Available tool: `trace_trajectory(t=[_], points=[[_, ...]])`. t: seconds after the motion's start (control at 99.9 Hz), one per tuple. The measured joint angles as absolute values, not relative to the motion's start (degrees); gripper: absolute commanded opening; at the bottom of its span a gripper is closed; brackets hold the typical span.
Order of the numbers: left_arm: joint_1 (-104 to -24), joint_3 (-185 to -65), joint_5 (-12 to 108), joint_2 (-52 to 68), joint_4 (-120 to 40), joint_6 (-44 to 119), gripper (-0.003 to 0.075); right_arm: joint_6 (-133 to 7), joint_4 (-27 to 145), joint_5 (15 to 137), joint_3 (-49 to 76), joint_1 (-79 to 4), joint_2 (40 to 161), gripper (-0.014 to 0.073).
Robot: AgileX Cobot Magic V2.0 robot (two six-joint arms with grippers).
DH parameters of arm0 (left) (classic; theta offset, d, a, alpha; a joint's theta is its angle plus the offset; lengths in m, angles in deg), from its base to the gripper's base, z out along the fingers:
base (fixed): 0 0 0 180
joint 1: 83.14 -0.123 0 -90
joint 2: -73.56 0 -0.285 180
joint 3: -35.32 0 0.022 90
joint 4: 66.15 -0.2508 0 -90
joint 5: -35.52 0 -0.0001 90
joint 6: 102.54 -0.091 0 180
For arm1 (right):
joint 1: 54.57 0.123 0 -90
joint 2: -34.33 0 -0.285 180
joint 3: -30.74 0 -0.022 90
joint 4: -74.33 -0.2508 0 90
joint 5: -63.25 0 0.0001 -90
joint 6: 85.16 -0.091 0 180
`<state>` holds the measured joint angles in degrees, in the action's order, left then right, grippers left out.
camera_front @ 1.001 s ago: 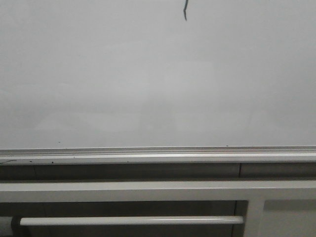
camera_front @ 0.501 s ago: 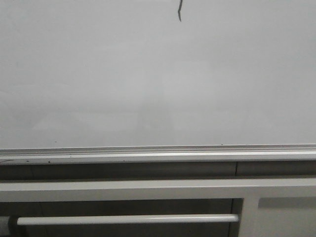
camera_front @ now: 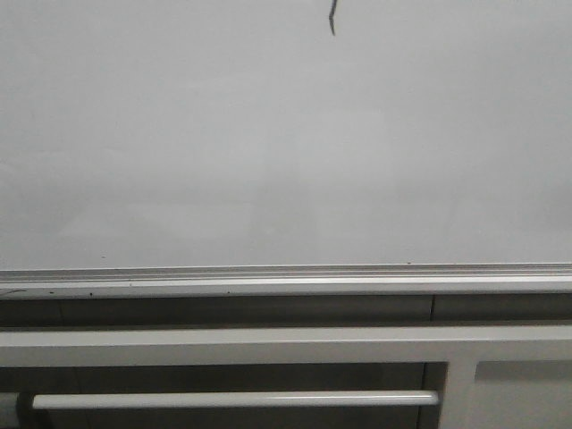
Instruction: Write number 1 on whiteboard
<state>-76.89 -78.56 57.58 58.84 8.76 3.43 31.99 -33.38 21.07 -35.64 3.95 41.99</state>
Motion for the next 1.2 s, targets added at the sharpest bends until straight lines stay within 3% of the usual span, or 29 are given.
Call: trace_trajectory(t=[1.201], points=[[-76.9, -78.4, 58.5, 58.8, 8.8, 3.4, -0.0020, 31.8, -33.4, 21.1, -35.6, 4.0, 42.0, -0.0064]])
